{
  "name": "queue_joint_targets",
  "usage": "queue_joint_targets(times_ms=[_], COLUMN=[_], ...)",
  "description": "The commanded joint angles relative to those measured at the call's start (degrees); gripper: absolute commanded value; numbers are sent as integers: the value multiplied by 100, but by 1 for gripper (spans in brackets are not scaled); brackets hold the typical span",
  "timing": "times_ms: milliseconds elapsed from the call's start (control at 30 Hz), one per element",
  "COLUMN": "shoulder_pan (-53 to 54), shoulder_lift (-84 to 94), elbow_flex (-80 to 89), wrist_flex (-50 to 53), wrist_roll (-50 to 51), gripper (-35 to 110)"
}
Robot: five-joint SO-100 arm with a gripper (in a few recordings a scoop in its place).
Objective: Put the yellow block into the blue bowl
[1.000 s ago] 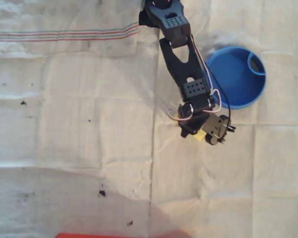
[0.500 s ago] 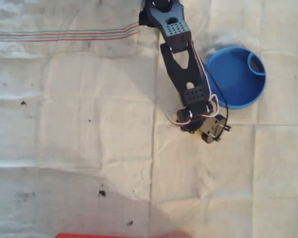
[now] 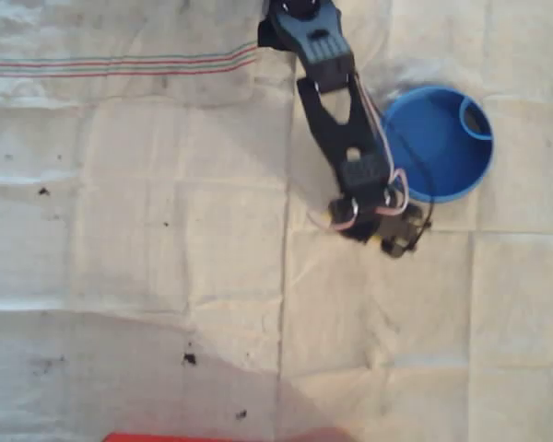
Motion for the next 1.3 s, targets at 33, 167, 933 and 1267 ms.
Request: queue_joint_targets(times_ms=[33,167,933,1267], shoulder_pan=[-272,-545,-2364,-2408], shoulder_lift=[1468,1670,905,413], elbow_flex=[-510,-439,-422,-431], wrist_flex=[422,606,606,606], wrist_roll=[-62,-62,-62,-70], gripper=[0,0,0,0])
